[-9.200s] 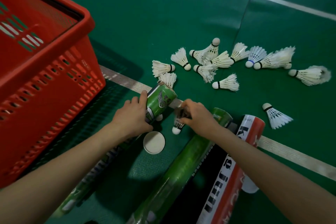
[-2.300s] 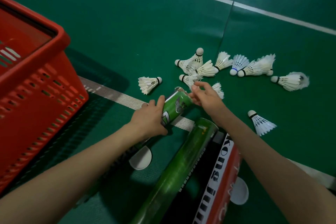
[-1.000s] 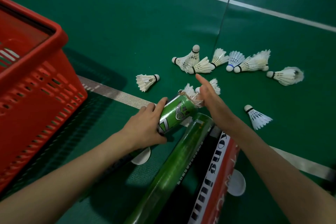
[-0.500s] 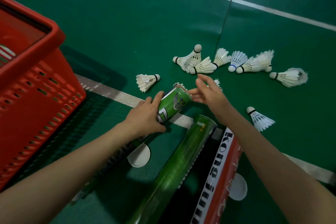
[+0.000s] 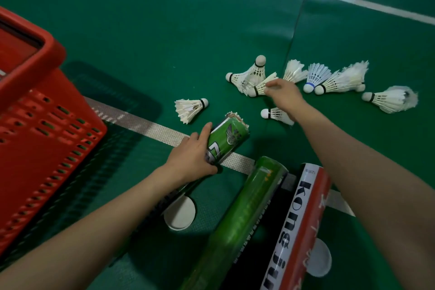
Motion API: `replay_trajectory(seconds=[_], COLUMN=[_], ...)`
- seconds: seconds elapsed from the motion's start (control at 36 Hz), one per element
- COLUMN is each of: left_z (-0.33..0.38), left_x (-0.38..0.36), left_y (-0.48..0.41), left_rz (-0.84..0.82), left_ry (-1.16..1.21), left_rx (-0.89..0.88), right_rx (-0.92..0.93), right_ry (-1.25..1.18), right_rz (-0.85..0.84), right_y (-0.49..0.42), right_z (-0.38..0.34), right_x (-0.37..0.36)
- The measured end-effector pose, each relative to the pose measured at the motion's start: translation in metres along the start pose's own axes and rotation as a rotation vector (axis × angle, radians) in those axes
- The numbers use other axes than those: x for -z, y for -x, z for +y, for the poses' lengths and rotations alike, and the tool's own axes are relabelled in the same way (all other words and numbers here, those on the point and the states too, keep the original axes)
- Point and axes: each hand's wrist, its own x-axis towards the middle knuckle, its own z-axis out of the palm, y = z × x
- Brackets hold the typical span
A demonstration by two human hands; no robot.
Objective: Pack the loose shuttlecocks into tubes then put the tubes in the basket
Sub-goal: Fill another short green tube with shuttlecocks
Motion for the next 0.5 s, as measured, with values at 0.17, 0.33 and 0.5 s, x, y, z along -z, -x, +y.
replay_trajectory(seconds=[0.17, 0.33, 0.5], left_z=[-0.002, 0.000, 0.008], left_x=[0.002, 0.003, 0.006], left_y=[0.000, 0.005, 0.021], left_rz=[-0.004, 0.007, 0.038], left_ry=[0.016, 0.025, 0.035], left_rx=[0.010, -0.006, -0.078], right_rx=[0.138, 0.474, 0.391], right_ry=[0.016, -0.142, -0.358], right_rz=[0.167, 0.247, 0.040], right_y=[0.022, 0.061, 0.102], right_z=[0.009, 0.022, 0.023], right_x=[-0.003, 0.004, 0.010])
